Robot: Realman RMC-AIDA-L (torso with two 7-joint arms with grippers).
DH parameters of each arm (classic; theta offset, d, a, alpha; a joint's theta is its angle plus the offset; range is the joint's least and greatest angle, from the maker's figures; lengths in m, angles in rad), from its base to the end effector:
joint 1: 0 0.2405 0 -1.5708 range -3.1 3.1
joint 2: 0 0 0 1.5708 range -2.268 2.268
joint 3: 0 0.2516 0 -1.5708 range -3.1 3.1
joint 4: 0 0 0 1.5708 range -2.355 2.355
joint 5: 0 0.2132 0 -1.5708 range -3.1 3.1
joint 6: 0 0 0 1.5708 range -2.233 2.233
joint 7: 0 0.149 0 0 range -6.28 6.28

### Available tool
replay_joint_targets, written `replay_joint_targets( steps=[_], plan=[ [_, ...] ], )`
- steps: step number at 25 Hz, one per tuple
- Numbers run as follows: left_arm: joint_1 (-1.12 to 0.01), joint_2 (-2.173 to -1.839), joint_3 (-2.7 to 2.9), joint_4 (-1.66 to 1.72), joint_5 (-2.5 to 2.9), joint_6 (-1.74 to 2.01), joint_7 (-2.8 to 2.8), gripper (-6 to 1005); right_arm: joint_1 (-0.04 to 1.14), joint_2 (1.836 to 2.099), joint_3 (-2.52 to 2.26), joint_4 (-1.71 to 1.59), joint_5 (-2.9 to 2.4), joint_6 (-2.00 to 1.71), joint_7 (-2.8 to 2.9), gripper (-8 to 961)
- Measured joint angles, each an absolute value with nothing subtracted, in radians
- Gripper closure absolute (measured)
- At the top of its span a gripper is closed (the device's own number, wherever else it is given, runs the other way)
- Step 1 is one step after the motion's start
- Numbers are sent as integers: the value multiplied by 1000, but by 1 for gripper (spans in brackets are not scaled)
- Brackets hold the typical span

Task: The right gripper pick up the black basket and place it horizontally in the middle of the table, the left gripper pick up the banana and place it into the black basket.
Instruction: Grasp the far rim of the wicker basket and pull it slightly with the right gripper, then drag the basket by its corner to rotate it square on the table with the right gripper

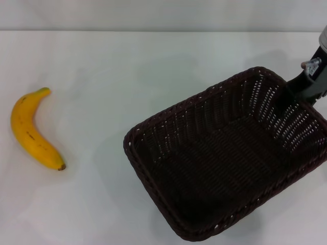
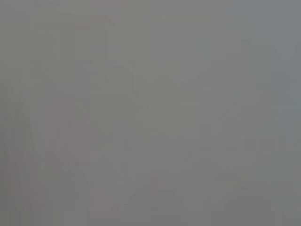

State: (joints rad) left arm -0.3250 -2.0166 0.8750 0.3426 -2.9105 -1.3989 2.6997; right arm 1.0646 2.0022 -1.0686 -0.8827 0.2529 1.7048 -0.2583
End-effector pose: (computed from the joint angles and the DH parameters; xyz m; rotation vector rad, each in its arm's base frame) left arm -0.3525 0.3155 0.1567 -1.0938 -0.2855 -0.9484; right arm 0.1523 0.4171 0.0340 -2.2088 1.4226 -0.7075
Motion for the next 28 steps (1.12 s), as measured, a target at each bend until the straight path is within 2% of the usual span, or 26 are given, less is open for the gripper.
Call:
replay_joint_targets(
  steps=[11, 22, 28],
  plan=[
    [-329, -1999, 872, 348, -2892, -1400, 2708, 137, 1061, 2015, -1076, -861, 256, 1687, -185, 313],
    [-303, -1974, 812, 387, -2833, -1459, 2777, 138, 1048, 2017, -1073, -897, 315, 1639, 120, 736],
    [-310, -1974, 701, 404, -2817, -1477, 2795, 138, 980, 2014, -1087, -996, 409, 1614, 291, 746]
  ],
)
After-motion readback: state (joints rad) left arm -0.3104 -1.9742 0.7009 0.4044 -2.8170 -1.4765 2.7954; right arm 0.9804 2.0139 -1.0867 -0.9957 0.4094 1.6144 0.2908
